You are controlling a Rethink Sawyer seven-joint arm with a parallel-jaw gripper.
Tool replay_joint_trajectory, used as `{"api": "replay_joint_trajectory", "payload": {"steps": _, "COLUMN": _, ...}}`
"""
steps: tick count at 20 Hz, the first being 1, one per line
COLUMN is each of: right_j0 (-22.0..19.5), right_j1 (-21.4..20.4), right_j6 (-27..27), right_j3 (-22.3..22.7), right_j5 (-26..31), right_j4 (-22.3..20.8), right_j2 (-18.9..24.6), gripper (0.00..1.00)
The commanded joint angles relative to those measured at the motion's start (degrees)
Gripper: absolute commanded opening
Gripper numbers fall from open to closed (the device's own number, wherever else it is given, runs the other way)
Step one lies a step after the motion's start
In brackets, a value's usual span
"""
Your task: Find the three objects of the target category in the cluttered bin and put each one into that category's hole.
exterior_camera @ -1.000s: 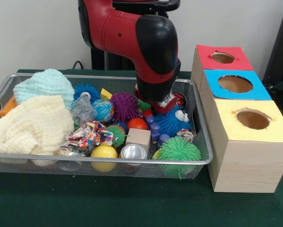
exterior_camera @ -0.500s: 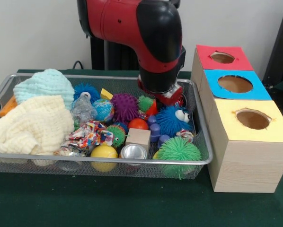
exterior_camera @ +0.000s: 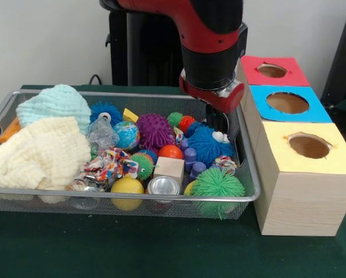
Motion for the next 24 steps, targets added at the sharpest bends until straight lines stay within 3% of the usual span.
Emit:
{"api": "replay_joint_trajectory", "payload": {"steps": 1, "right_j0": 1.2, "right_j1": 3.99, "right_j6": 15.06, "right_j3": -8.53, "right_j5": 0.94, "right_j4": 2.93, "right_j2": 2.19, "gripper": 0.0}}
{"api": "replay_joint_trajectory", "payload": {"steps": 5, "right_j0": 2.05, "right_j1": 5.39, "right_j6": 16.2, "right_j3": -9.71, "right_j5": 0.19, "right_j4": 3.25, "right_j2": 0.96, "gripper": 0.0}}
{"api": "replay_joint_trajectory", "payload": {"steps": 11, "right_j0": 1.32, "right_j1": 3.77, "right_j6": 13.86, "right_j3": -5.26, "right_j5": -2.14, "right_j4": 3.6, "right_j2": 0.85, "gripper": 0.0}}
{"api": "replay_joint_trajectory", "payload": {"steps": 18, "right_j0": 0.08, "right_j1": -1.81, "right_j6": 9.75, "right_j3": 4.0, "right_j5": -3.76, "right_j4": 2.09, "right_j2": -0.3, "gripper": 0.0}}
{"api": "replay_joint_trajectory", "payload": {"steps": 24, "right_j0": -2.53, "right_j1": -1.42, "right_j6": 6.03, "right_j3": 4.68, "right_j5": -6.35, "right_j4": 0.06, "right_j2": 0.03, "gripper": 0.0}}
